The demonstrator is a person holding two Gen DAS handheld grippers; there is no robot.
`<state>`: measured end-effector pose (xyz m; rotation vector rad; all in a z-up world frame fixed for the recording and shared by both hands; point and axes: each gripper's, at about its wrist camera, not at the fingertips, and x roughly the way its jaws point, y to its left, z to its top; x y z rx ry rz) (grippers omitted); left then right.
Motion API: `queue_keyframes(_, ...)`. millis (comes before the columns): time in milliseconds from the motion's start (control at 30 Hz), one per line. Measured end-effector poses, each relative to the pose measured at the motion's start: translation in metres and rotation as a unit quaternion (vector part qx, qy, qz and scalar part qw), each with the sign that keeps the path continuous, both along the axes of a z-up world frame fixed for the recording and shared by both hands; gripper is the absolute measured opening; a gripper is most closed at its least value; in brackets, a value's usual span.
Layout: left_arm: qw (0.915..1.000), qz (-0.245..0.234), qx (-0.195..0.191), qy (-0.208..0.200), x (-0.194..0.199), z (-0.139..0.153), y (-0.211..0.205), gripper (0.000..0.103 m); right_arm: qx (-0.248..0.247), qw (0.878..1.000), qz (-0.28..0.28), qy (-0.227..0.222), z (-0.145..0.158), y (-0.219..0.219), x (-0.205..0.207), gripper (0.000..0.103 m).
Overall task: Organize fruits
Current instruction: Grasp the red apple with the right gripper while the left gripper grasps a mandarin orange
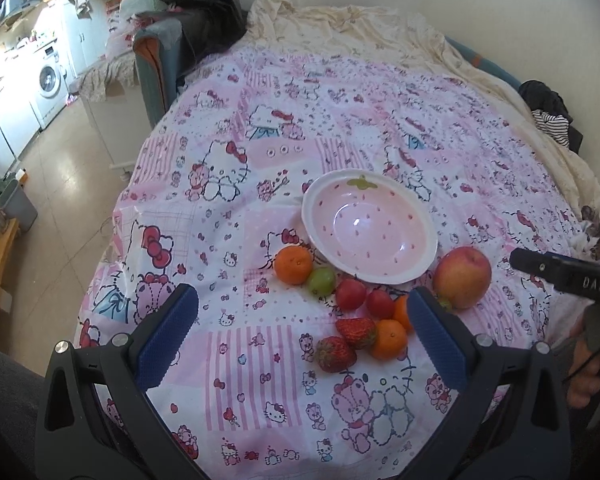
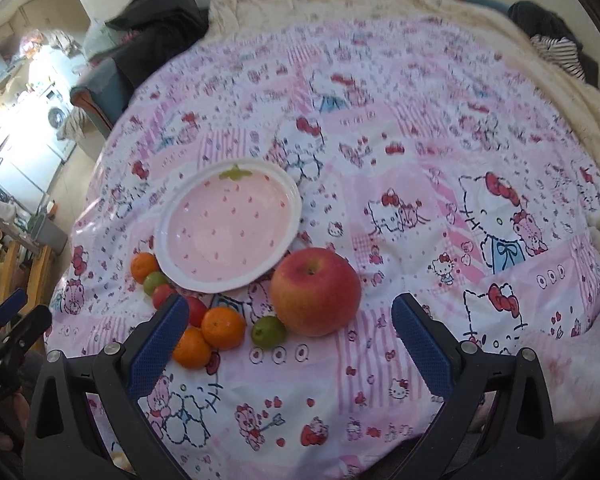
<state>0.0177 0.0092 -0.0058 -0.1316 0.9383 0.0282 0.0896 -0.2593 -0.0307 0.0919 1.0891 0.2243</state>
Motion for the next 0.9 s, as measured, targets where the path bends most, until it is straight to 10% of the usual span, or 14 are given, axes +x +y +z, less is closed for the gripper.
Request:
queue_keyframes(467, 0.9930, -0.006, -0.021, 0.116, 0.063, -0.007, 0.025, 0.103, 0.001, 0.986, 0.022, 0.165, -0.075, 0.003, 0.063, 0.102)
queue_keyframes(733, 0.9774, -0.008, -0.022, 0.210, 0.113, -0.056, 0.039, 0.101, -0.023, 0.983, 0.032, 0.180, -0.096, 0.013, 0.074, 0.098)
queue_keyframes(900, 0.9660, -0.008, -0.054, 0.253, 0.132, -0.089, 0.040, 0.083, -0.022, 0.983, 0.026, 0.180, -0.101, 0.012, 0.076, 0.094)
